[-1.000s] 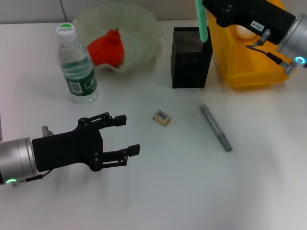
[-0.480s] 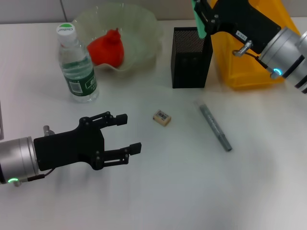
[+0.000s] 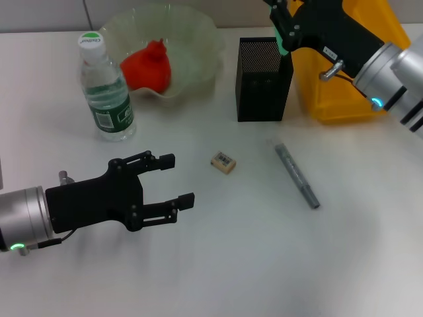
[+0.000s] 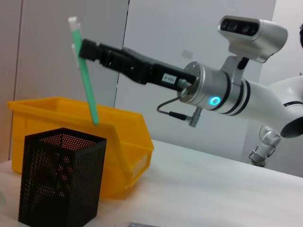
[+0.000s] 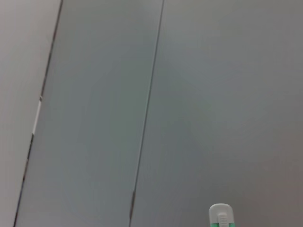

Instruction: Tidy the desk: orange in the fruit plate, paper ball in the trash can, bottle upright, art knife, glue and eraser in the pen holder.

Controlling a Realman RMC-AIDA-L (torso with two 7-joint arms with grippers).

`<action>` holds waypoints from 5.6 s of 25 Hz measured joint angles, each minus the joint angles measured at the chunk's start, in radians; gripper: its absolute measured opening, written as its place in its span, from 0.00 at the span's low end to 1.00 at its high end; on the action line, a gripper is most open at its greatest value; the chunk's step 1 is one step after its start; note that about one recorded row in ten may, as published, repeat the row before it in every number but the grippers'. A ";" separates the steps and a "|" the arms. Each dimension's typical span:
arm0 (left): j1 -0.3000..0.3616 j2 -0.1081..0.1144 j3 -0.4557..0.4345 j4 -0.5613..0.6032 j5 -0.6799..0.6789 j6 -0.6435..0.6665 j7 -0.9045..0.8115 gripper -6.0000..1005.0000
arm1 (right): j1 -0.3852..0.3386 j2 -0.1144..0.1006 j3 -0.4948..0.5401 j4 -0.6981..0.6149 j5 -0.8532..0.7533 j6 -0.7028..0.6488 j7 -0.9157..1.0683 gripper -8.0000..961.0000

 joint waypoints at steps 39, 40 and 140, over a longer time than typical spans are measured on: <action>0.010 0.003 0.001 0.000 -0.012 0.021 -0.008 0.81 | 0.059 0.002 0.002 0.051 0.003 0.153 0.064 0.62; 0.011 0.003 0.001 0.000 -0.012 0.023 -0.007 0.81 | 0.059 0.002 0.002 0.050 0.003 0.151 0.067 0.65; 0.044 0.024 -0.013 0.011 -0.012 0.092 -0.019 0.81 | 0.167 -0.002 -0.466 -0.572 -1.310 0.148 1.442 0.76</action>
